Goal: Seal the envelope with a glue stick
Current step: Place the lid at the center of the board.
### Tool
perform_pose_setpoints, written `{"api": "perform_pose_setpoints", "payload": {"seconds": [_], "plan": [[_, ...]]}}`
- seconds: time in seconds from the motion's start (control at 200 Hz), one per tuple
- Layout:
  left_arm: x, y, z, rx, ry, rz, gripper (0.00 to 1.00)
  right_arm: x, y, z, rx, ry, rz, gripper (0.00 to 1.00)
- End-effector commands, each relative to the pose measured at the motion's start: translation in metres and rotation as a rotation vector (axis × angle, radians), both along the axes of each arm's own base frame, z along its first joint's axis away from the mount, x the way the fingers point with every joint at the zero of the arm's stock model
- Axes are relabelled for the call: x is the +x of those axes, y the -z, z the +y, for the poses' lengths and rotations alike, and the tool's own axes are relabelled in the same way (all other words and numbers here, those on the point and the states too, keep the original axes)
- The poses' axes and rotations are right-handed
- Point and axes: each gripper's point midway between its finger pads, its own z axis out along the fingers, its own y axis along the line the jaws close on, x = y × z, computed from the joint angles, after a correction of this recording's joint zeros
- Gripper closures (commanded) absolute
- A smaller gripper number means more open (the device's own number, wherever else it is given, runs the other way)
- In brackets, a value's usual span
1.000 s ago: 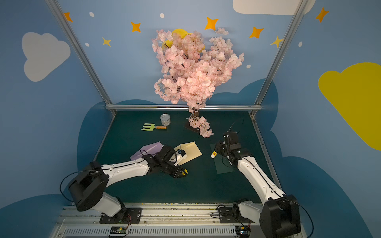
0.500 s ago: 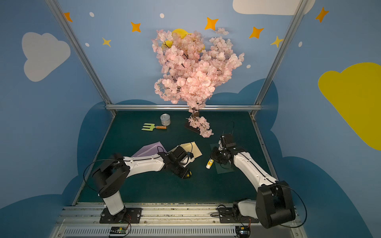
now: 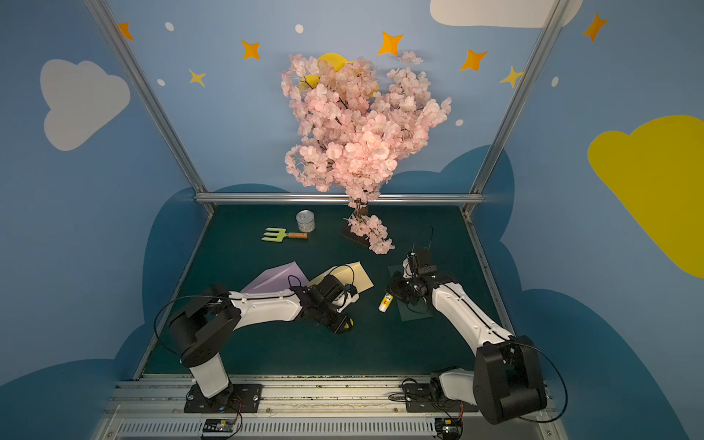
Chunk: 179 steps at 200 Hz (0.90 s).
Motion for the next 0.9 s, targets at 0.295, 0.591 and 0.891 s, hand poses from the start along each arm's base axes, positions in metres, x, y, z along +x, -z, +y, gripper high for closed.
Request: {"api": "perform_pose_setpoints", "payload": {"seconds": [0.295, 0.591, 0.891], "plan": [[-0.004, 0.019, 0.007, 0.049, 0.030, 0.007, 0.46, -0.002, -0.006, 0.003, 0.040, 0.011, -0.023, 1.00], [-0.008, 0.011, 0.004, 0.021, 0.054, 0.015, 0.44, -0.005, 0.000, 0.003, 0.051, 0.018, -0.011, 1.00], [-0.007, 0.005, 0.001, 0.009, 0.052, 0.015, 0.43, -0.005, 0.002, 0.005, 0.069, 0.019, -0.005, 1.00]]}}
